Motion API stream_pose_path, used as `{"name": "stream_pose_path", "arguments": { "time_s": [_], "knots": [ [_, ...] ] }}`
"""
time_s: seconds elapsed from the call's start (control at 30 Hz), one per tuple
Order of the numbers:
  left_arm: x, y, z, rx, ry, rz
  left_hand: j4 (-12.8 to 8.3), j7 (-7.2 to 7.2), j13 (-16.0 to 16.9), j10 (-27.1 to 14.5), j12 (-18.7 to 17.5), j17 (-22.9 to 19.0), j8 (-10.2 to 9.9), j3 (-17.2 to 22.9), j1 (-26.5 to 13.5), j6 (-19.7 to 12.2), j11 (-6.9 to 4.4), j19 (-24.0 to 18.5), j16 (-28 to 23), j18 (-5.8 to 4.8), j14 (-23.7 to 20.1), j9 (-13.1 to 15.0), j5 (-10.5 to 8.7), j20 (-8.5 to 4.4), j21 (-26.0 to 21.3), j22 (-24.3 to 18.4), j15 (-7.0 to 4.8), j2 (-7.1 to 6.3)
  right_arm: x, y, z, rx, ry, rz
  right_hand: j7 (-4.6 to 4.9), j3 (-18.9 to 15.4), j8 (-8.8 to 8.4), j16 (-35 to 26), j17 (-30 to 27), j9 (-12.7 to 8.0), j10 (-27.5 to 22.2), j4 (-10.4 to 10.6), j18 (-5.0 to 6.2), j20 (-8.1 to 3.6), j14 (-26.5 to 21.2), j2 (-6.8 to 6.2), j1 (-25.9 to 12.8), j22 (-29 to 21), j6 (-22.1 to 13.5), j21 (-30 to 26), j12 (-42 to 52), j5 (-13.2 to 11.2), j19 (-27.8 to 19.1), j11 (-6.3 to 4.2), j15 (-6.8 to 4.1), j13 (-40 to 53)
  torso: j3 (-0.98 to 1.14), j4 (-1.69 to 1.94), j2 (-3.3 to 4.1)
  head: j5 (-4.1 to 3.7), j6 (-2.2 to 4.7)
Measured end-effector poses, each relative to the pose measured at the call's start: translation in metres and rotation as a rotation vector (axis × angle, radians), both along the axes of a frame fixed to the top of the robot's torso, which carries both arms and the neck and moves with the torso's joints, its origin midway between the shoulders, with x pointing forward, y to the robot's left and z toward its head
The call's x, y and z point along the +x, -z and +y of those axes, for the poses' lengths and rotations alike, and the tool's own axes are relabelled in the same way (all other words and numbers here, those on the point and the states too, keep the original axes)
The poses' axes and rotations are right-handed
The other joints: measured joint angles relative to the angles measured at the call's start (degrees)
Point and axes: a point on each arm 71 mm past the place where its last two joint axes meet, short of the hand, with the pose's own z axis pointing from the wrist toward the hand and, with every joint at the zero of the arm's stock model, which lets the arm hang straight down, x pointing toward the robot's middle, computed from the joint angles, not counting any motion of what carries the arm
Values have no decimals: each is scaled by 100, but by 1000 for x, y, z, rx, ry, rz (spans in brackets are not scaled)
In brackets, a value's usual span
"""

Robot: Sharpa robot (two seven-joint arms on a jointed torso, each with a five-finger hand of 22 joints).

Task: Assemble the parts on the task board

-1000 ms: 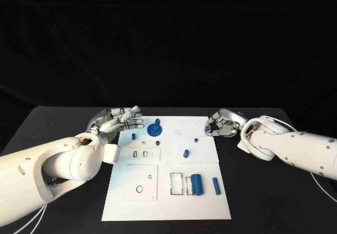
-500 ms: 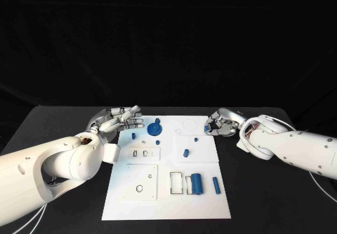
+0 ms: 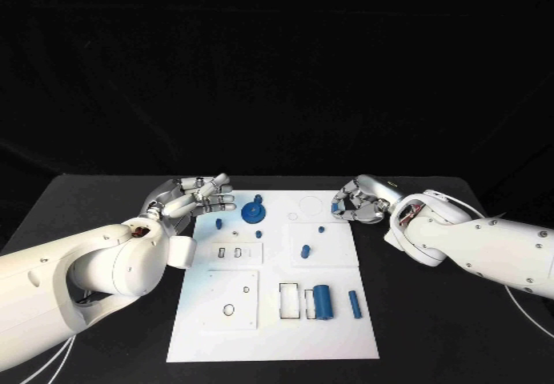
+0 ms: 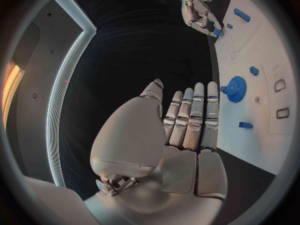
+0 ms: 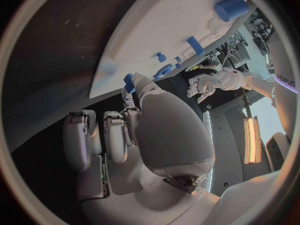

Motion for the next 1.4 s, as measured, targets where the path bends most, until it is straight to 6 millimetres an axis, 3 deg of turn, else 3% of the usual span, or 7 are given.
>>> {"name": "stream_pose_path", "arguments": {
  "time_s": [0.17, 0.4, 0.67, 0.93, 1.1, 1.4],
  "knots": [
    [2, 1, 2, 2, -6, 1, 0, 0, 0, 0, 0, 1, 0, 0, 0, 0, 0, 0, 0, 0, 0, 0, 0, 0, 0, 0, 0, 0, -11, -10, 20, 22, -33, -21, 0, 7, 0, 0, 0, 0, 0, 28, 0, -6, 20, -9, -131, 2, 0, 25, 0, 62, 7, 0, -21, -3, -11, -12, -29, 7, 8],
    [7, 3, 6, 9, -22, 2, 0, 0, 0, 0, 0, 0, 0, 0, 0, 0, 0, 0, 0, 0, 0, 0, 0, 0, 0, -1, 0, 0, -29, -18, 69, 42, -119, -35, -1, 0, 0, 0, -1, 0, 0, 98, 0, -6, 20, -1, -272, 4, -1, 46, 0, 88, 7, 0, -21, -4, -36, -12, -93, 63, -5],
    [12, 5, 10, 15, -38, 2, 0, 0, 0, 0, 0, 0, -27, 0, 0, 0, 0, 0, 0, 1, 0, 0, 0, 0, 0, -1, 0, 0, -42, -16, 127, 30, -210, -43, -3, 0, 1, 0, -1, 0, 0, 98, 0, -6, 20, -1, -272, 4, -3, 46, -1, 88, 7, 0, -21, -4, -65, 5, -165, 303, -129],
    [13, 5, 9, 14, -35, 2, 0, 0, 0, 0, 0, 0, -27, 0, 0, 0, 0, 0, 0, 1, 0, 0, 0, 0, 0, -1, 0, 0, -49, -1, 166, 4, -260, -33, -9, 0, 3, 0, -2, 0, 0, 98, 0, -5, 20, -25, -295, 3, -9, 46, -1, 87, 6, 0, -21, -4, -85, 18, -192, 486, -226],
    [12, 5, 8, 13, -33, 3, 0, 0, 0, 0, 0, -1, -27, 0, 0, 0, 0, 0, 0, 0, 0, 0, 0, 0, 0, 3, 0, 0, -50, 9, 181, -24, -272, -27, -10, -1, 4, 0, -2, 1, 0, 98, 0, -5, 20, -40, -310, 3, -10, 46, -1, 61, 6, 0, -20, -4, -88, 21, -191, 556, -260],
    [12, 5, 6, 12, -29, 3, 0, 0, 0, 0, 0, -1, -27, 0, 0, 0, 0, 0, 0, 0, 0, 0, 0, 0, 0, 3, 0, 0, -48, 22, 193, -78, -269, -25, -10, -1, 61, 0, -3, 1, 0, 97, 0, -5, 20, -41, -309, 2, -10, 46, -1, 50, 6, 0, -20, -4, -86, 18, -184, 605, -328]
  ]
}}
